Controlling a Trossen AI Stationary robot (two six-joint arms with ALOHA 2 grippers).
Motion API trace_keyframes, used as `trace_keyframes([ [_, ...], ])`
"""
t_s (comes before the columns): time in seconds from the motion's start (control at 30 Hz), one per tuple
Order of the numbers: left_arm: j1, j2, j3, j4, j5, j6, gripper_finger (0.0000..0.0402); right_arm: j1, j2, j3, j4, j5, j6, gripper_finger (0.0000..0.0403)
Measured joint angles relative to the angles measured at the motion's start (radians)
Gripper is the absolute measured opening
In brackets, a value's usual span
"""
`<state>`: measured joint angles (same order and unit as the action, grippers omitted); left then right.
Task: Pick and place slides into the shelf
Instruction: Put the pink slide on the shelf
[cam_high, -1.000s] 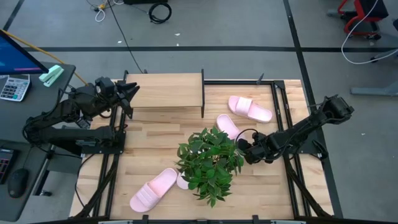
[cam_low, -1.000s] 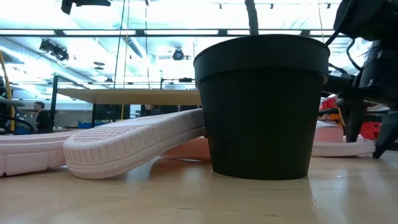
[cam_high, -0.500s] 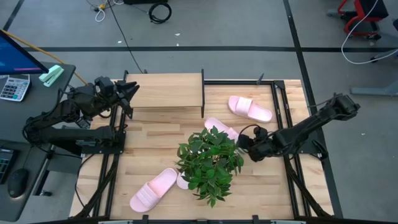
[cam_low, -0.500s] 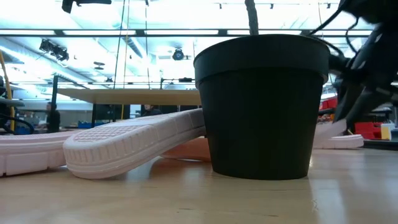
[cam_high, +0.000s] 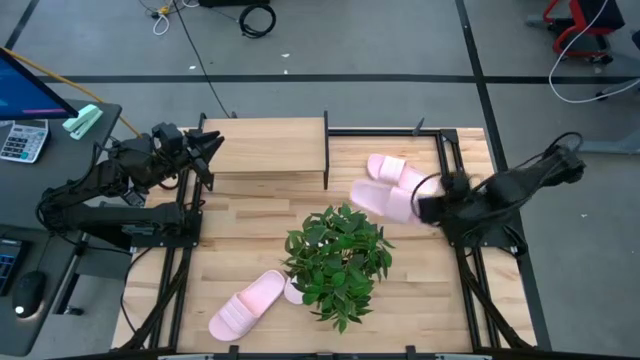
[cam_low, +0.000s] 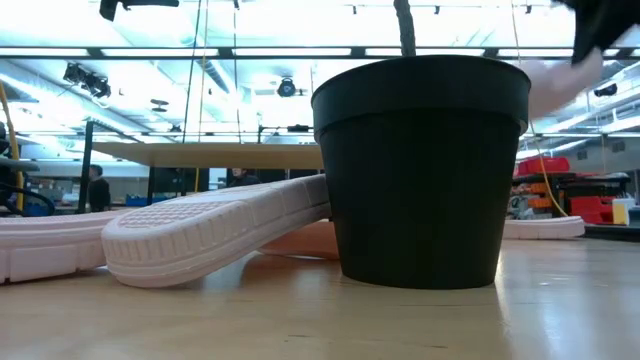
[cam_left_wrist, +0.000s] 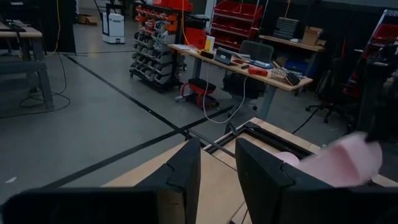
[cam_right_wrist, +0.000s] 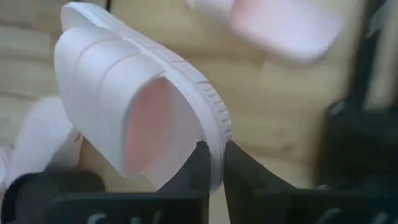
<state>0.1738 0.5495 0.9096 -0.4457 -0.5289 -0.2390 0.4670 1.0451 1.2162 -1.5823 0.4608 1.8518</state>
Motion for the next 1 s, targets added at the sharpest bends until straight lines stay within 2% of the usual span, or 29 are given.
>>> trace_keyframes([
  [0.2,0.0,0.0,0.0,0.001,0.019,0.0,0.0107,-0.123,-0.02,0.193,0.015,0.186,-0.318,0.0023],
  [0.37,0.0,0.0,0.0,0.003,0.036,-0.007,0.0105,-0.245,0.011,0.337,0.007,0.233,-0.565,0.0023],
  [0.6,0.0,0.0,0.0,0.009,0.037,-0.011,0.0092,-0.393,0.07,0.498,0.086,0.344,-0.79,0.0022],
  [0.83,0.0,0.0,0.0,0.021,0.037,-0.011,0.008,-0.526,0.116,0.55,0.356,0.344,-1.014,0.0022],
  [1.0,0.0,0.0,0.0,0.036,0.036,-0.011,0.0078,-0.604,0.152,0.551,0.546,0.261,-1.144,0.0022],
])
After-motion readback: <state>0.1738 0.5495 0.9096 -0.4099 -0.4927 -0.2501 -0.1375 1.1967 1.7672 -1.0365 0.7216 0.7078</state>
